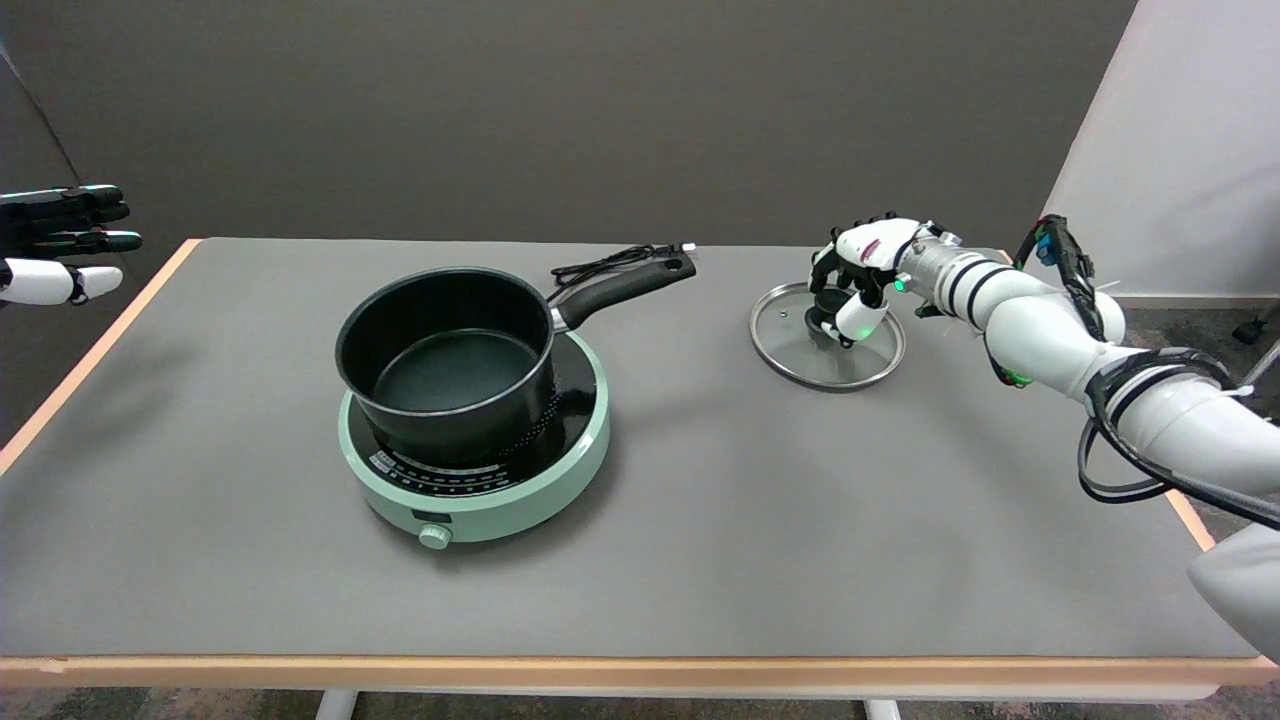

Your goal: Pick up the pot lid.

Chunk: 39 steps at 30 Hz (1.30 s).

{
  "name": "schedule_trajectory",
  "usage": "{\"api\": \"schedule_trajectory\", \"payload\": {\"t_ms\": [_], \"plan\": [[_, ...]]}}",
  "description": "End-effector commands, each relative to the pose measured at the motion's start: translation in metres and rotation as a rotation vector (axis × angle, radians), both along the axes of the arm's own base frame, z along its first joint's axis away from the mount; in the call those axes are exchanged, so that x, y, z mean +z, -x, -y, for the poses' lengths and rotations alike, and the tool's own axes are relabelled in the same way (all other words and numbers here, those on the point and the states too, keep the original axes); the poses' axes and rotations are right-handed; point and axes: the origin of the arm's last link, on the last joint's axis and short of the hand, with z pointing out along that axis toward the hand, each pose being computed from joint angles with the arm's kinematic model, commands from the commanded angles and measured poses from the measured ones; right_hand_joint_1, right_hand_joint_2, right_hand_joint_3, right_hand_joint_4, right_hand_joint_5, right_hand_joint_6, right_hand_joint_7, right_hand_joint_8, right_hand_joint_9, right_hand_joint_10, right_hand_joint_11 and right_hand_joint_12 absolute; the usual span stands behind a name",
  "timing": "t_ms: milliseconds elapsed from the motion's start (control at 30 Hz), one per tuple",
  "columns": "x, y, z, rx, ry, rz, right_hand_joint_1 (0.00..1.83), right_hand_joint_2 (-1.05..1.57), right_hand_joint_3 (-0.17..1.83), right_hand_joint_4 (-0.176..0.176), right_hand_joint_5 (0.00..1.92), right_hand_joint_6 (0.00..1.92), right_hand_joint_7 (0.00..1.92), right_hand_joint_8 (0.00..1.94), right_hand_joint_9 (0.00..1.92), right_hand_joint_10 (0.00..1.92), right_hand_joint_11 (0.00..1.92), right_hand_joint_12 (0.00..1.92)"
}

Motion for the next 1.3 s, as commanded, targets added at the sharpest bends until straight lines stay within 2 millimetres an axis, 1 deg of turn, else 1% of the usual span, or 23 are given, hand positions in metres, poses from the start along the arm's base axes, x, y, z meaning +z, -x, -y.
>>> {"api": "schedule_trajectory", "payload": {"t_ms": [33,233,467,800,833,900,933,967,1300], "plan": [[0.0012,0.0113,-0.002,-0.042,0.004,-0.001,0.84,0.57,0.91,0.173,0.63,0.35,0.77,0.26,0.76,0.58,0.43,0.9],[0.0007,0.0125,-0.0023,-0.044,0.003,0.0,0.84,0.57,0.91,0.176,0.64,0.36,0.77,0.26,0.76,0.59,0.44,0.91],[-0.0006,0.0125,-0.0019,-0.043,0.001,0.001,0.84,0.58,0.89,0.176,0.66,0.43,0.79,0.28,0.78,0.6,0.44,0.91],[-0.0019,0.0115,-0.0014,-0.039,-0.002,0.002,0.86,0.64,0.86,0.176,0.71,0.64,0.88,0.4,0.82,0.66,0.47,0.91],[-0.0019,0.0113,-0.0014,-0.038,-0.002,0.002,0.86,0.67,0.82,0.176,0.72,0.65,0.88,0.42,0.82,0.65,0.47,0.9],[-0.0021,0.0111,-0.0013,-0.037,-0.003,0.001,0.87,0.69,0.83,0.176,0.72,0.68,0.88,0.43,0.83,0.66,0.48,0.91],[-0.0024,0.0109,-0.0012,-0.035,-0.004,0.001,0.88,0.68,0.86,0.176,0.72,0.7,0.89,0.43,0.83,0.66,0.48,0.93],[-0.0025,0.0108,-0.0011,-0.034,-0.004,0.0,0.85,0.69,0.93,0.176,0.71,0.74,0.89,0.47,0.82,0.68,0.49,0.93],[-0.0041,0.0112,-0.0013,-0.027,-0.01,-0.006,0.95,0.79,0.92,0.176,0.72,0.88,0.92,0.51,0.84,0.68,0.52,1.02]]}}
